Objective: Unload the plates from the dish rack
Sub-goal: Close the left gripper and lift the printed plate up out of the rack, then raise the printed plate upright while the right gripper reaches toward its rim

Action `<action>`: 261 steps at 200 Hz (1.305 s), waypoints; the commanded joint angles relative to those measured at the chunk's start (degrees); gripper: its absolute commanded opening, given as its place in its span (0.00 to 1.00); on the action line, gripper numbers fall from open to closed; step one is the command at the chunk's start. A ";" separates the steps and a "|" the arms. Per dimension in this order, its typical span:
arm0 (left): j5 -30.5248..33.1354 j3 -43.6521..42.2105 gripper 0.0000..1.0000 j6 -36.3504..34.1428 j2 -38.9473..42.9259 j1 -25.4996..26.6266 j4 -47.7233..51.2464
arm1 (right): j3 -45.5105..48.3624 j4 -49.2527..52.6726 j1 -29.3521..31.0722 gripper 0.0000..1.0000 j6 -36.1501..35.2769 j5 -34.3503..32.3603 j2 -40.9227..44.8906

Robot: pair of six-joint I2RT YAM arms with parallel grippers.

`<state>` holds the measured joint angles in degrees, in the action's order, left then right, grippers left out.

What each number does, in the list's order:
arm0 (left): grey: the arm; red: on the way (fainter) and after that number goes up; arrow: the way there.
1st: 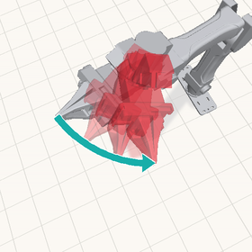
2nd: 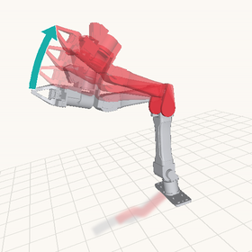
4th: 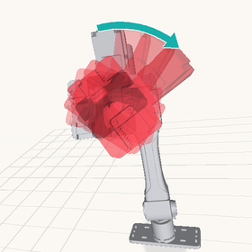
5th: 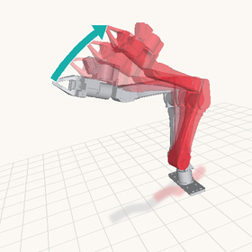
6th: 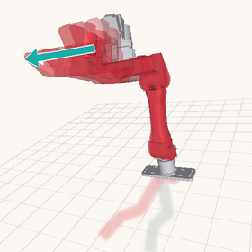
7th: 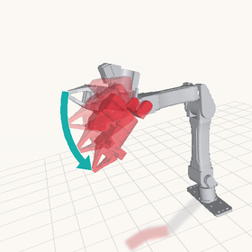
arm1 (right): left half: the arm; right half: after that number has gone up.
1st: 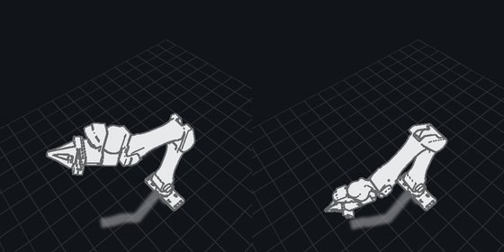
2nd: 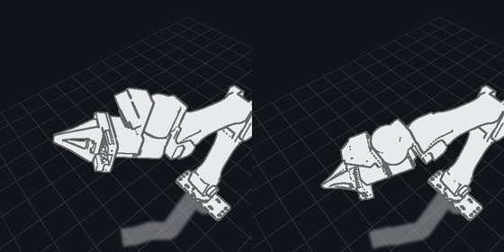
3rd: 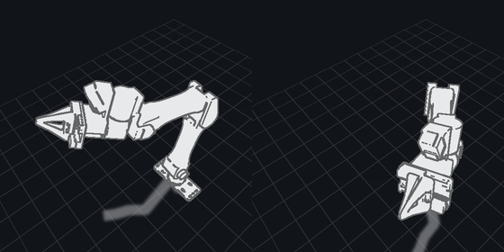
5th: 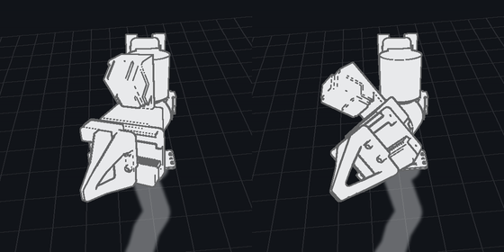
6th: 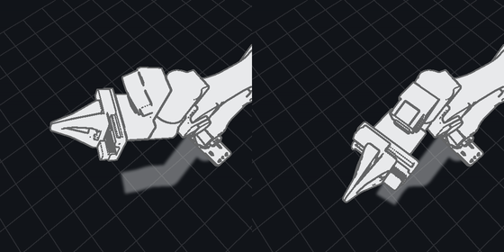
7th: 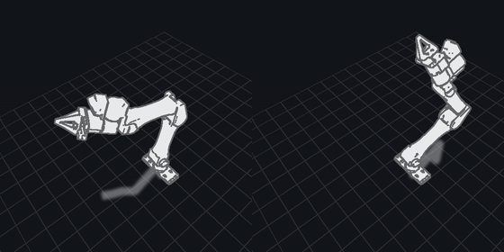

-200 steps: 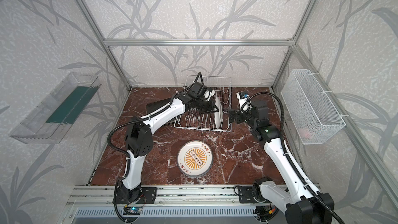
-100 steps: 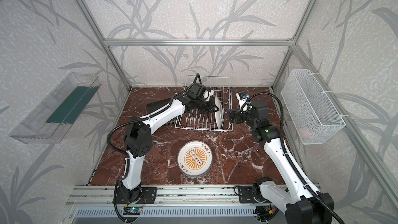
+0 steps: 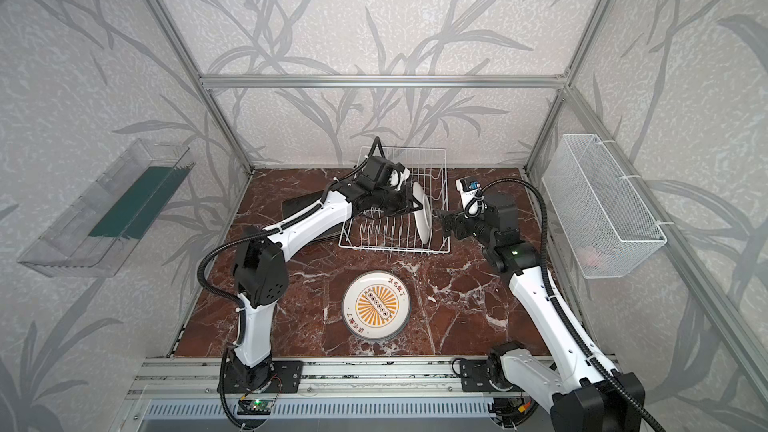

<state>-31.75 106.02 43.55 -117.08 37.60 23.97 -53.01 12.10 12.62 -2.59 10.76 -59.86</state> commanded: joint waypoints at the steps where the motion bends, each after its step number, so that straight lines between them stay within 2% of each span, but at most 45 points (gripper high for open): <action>1: 0.36 2.55 0.00 -1.44 4.52 -0.07 0.56 | 0.54 -0.75 -0.30 0.99 0.13 0.05 1.49; 46: 1.99 3.98 0.00 -3.11 6.85 -0.08 3.10 | 0.12 -0.57 -0.32 0.99 1.53 -3.93 2.31; 116: 2.45 4.93 0.00 -5.79 9.94 -0.08 2.86 | 0.99 -2.51 -0.76 0.99 3.03 -5.71 4.13; 156: 8.53 5.85 0.00 -10.78 13.75 -0.08 7.10 | -0.55 -1.03 -2.41 0.99 5.62 -4.49 3.08; 204: 18.83 2.65 0.00 -24.19 20.20 -0.08 10.15 | -5.31 3.67 -5.54 0.99 13.65 0.79 -0.93; 239: 25.06 -6.53 0.00 -35.61 27.89 0.15 5.80 | -8.01 4.86 -5.68 0.99 16.28 5.28 -2.16; 261: 27.99 -14.49 0.00 -44.12 33.32 0.60 0.44 | -10.04 4.60 -5.66 0.99 19.74 10.35 -4.02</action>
<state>-9.63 97.62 12.51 -88.77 37.69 31.94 -59.86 16.01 7.11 12.43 14.39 -62.17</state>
